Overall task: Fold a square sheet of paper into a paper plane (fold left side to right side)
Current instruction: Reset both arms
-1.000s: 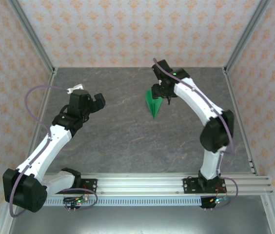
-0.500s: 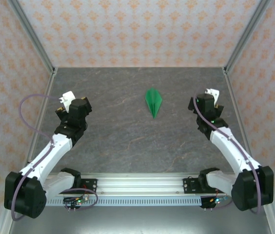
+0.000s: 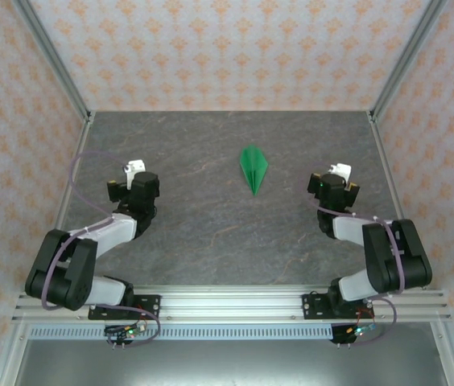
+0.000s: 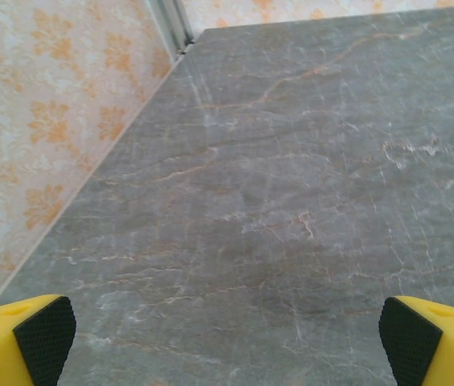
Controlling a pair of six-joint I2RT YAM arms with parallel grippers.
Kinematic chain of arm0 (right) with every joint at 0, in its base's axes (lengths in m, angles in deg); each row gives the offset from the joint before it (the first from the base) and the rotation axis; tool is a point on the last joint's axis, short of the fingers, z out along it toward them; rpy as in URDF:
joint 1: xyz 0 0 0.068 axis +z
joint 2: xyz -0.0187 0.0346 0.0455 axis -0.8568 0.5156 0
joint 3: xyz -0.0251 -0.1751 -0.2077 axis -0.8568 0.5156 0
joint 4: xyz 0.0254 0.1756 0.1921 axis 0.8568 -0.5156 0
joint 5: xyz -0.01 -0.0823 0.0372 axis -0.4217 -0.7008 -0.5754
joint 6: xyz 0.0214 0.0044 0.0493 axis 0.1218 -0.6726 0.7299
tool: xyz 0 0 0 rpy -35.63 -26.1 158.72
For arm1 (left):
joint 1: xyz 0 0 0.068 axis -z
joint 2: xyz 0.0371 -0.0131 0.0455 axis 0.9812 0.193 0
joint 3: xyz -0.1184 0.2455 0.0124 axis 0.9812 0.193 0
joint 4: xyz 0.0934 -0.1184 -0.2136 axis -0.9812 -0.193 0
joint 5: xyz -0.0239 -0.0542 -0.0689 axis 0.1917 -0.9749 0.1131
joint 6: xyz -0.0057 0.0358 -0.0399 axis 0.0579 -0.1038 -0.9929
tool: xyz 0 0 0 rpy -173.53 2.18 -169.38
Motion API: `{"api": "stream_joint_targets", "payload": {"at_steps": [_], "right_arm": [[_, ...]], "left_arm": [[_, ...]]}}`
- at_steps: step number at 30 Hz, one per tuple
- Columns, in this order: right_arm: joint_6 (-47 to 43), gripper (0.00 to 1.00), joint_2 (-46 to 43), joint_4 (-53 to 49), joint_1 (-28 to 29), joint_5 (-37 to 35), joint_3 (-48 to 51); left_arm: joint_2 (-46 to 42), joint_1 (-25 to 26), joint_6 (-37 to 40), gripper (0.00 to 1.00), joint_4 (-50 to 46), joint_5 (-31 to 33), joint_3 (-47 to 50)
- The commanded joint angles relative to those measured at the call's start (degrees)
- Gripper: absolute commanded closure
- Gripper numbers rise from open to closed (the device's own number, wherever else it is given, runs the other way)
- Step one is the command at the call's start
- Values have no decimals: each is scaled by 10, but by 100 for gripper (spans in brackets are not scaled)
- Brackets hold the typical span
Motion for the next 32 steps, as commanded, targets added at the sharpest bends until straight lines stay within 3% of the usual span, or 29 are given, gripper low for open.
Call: {"api": "stream_joint_targets", "payload": {"at_steps": [1, 3, 5, 8, 10, 32], "right_arm": [[-7, 0, 6, 89, -18, 51, 15], [7, 0, 42, 131, -31, 60, 19], [15, 0, 28, 81, -43, 80, 7], [15, 0, 30, 91, -45, 82, 9], [15, 0, 30, 91, -45, 82, 10], [12, 0, 30, 97, -45, 84, 12]], "left_arm": [[24, -16, 33, 0, 149, -42, 34], [40, -24, 41, 0, 186, -75, 43], [41, -40, 38, 0, 167, -123, 36], [47, -62, 27, 0, 158, -171, 30], [67, -86, 16, 0, 205, -211, 53], [64, -87, 16, 0, 202, -212, 49]]}}
